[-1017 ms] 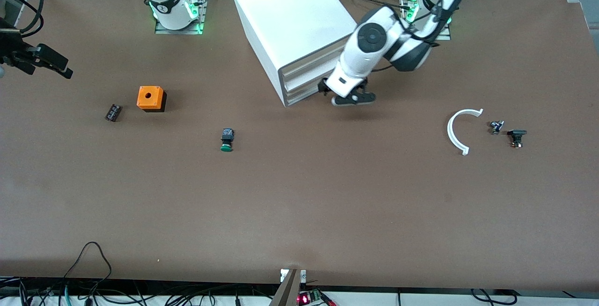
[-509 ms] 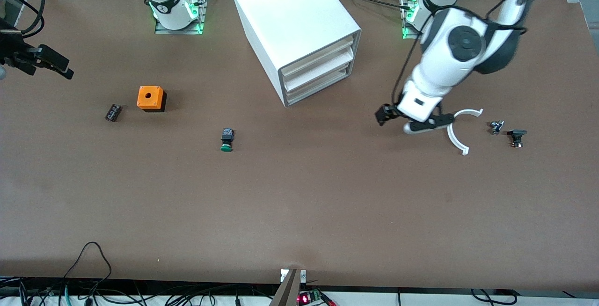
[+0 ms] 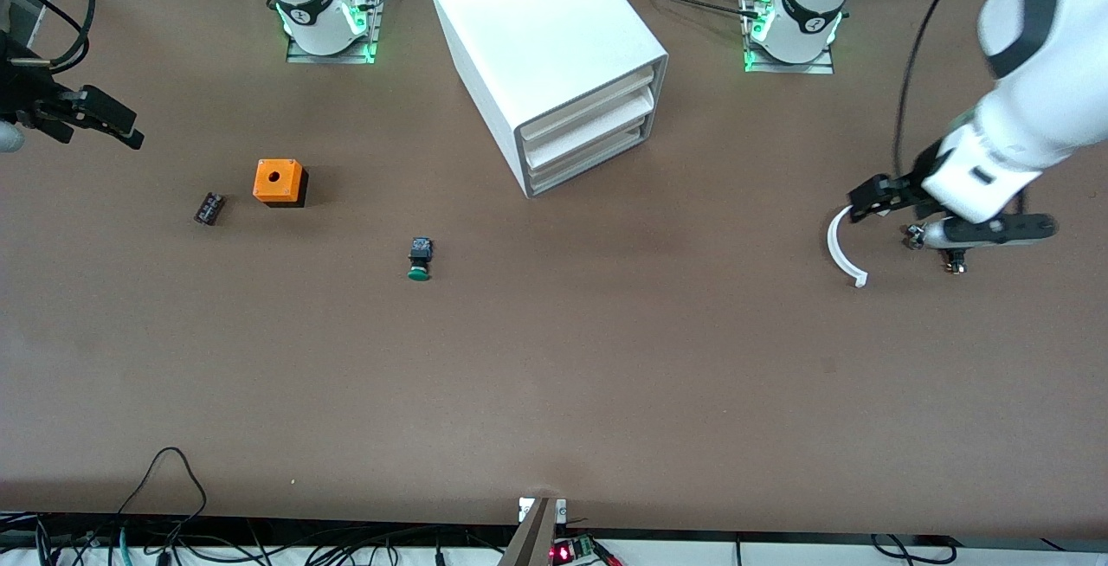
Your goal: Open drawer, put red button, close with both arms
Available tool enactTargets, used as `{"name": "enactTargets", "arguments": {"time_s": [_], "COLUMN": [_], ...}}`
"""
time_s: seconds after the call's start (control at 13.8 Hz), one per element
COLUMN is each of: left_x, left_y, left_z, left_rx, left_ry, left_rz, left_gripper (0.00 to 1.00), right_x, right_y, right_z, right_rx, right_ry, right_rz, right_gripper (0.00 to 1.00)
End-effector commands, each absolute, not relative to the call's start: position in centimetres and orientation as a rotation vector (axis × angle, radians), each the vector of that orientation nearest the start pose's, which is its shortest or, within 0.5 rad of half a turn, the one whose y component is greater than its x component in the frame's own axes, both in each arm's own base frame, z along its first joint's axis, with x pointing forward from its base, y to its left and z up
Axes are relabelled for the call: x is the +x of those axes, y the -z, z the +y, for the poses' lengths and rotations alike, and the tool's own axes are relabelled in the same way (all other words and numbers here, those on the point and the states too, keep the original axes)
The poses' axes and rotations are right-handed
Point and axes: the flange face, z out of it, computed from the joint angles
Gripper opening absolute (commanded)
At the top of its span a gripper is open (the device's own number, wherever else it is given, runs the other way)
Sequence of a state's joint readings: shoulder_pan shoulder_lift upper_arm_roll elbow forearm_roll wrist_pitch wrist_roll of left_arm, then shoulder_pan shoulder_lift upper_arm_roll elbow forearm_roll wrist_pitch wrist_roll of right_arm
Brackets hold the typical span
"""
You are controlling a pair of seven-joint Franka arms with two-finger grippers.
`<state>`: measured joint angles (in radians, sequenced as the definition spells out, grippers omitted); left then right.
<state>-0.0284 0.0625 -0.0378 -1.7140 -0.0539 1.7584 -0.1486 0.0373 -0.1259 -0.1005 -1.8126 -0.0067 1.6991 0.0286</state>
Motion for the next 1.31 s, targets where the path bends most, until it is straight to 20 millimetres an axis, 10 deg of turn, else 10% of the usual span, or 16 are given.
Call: {"name": "enactTargets", "arguments": {"time_s": [0.0,0.36,1.24], "left_x": [57.0,55.0,55.2], "left_y": [-57.3,-63.0,-62.6], "left_z": [-0.9,0.1,1.2], "left_rx": [-3.200,-3.188,-3.189], "left_ry": [-0.057,0.011,-0.028], "left_rz": [-0.153,-0.159,0.048], "left_gripper": [1.00,1.00,1.00], "right_x": [52.5,52.5,51.5], "right_y": [-59.3,-59.3,-59.0], "right_z": [-3.8,-3.8,-2.7], "right_rx": [-3.142,-3.144,-3.152], "right_ry": [0.018,0.014,-0.001], "right_rz": [0.132,0.125,0.118], "right_gripper": [1.00,1.00,1.00]}}
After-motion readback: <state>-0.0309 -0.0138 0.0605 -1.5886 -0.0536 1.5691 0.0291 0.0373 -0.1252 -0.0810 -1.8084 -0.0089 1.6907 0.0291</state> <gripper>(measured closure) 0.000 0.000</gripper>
